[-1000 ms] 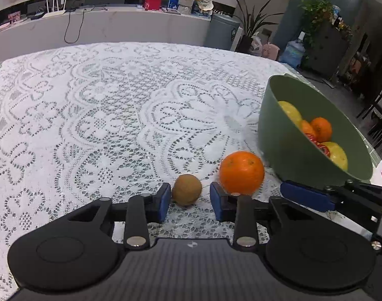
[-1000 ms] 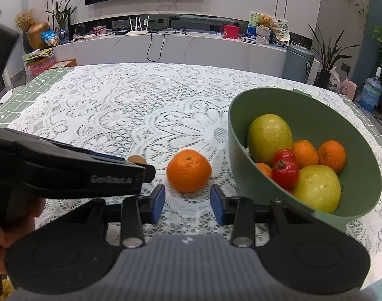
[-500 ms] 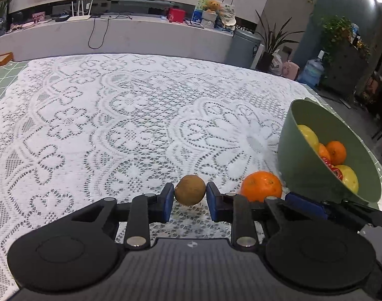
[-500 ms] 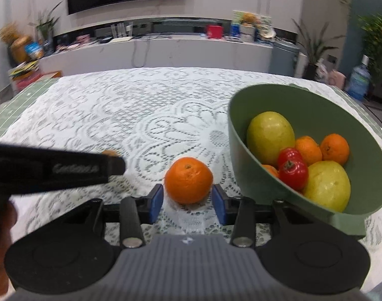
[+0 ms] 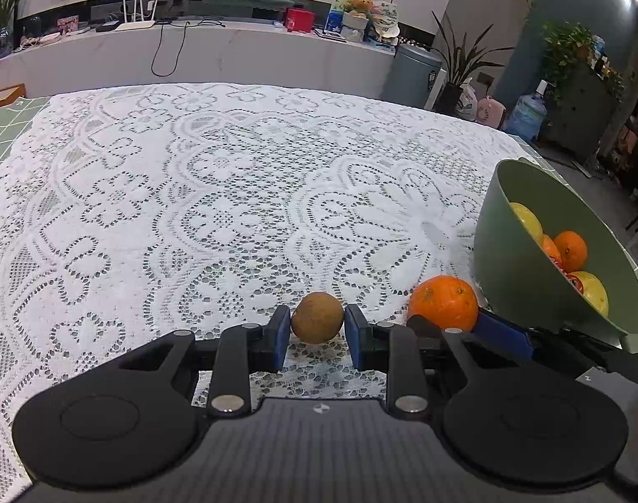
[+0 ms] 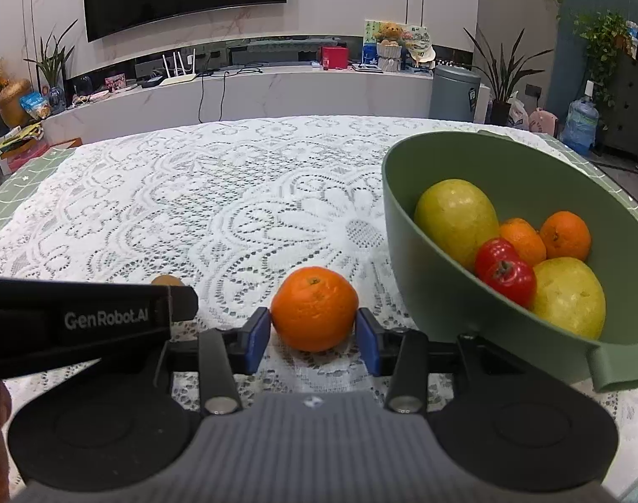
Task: Organize fruits
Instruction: 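Grasp the brown kiwi with the left tool while the right tool grasps the orange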
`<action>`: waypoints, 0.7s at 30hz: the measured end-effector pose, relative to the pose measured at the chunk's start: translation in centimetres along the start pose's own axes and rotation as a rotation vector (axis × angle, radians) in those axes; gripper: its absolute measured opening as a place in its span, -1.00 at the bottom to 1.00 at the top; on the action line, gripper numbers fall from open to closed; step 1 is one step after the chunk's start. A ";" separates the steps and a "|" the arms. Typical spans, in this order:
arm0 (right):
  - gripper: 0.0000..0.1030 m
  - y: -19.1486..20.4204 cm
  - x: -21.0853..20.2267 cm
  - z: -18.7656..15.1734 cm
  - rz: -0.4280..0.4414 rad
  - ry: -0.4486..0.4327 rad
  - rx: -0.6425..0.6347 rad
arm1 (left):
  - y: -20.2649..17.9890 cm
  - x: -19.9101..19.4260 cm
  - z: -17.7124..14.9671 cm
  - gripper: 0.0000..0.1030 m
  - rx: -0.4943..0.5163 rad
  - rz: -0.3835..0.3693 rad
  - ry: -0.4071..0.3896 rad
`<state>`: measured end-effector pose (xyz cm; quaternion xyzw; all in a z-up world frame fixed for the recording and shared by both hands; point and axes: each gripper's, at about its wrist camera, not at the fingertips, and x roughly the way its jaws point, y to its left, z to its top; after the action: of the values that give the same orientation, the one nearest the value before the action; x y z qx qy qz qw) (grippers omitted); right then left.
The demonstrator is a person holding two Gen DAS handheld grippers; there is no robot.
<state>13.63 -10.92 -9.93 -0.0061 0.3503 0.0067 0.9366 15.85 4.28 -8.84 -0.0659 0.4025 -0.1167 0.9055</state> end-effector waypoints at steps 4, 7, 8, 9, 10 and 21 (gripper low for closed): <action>-0.20 0.2 0.1 -0.1 -0.008 -0.002 -0.014 | 0.1 0.0 0.0 -0.40 0.000 0.007 0.002; -0.22 0.0 0.0 -0.1 -0.004 -0.003 -0.014 | 0.0 0.0 0.0 -0.40 0.004 0.009 0.001; -0.23 0.0 0.1 -0.1 -0.002 -0.002 -0.013 | 0.0 0.0 0.1 -0.40 0.005 0.011 0.000; -0.24 0.0 0.1 -0.1 0.000 -0.002 -0.012 | 0.0 -0.1 0.0 -0.40 0.005 0.013 -0.001; -0.25 -0.1 0.0 0.0 0.004 -0.002 -0.009 | 0.0 -0.2 0.0 -0.40 0.005 0.016 -0.003; -0.26 -0.4 -1.7 0.1 0.109 0.018 -0.027 | 0.7 -1.7 -0.6 -0.40 -0.031 0.016 0.007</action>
<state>12.43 -11.28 -8.78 0.0001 0.3586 0.0625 0.9314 14.43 5.34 -8.16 -0.0763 0.4082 -0.1032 0.9038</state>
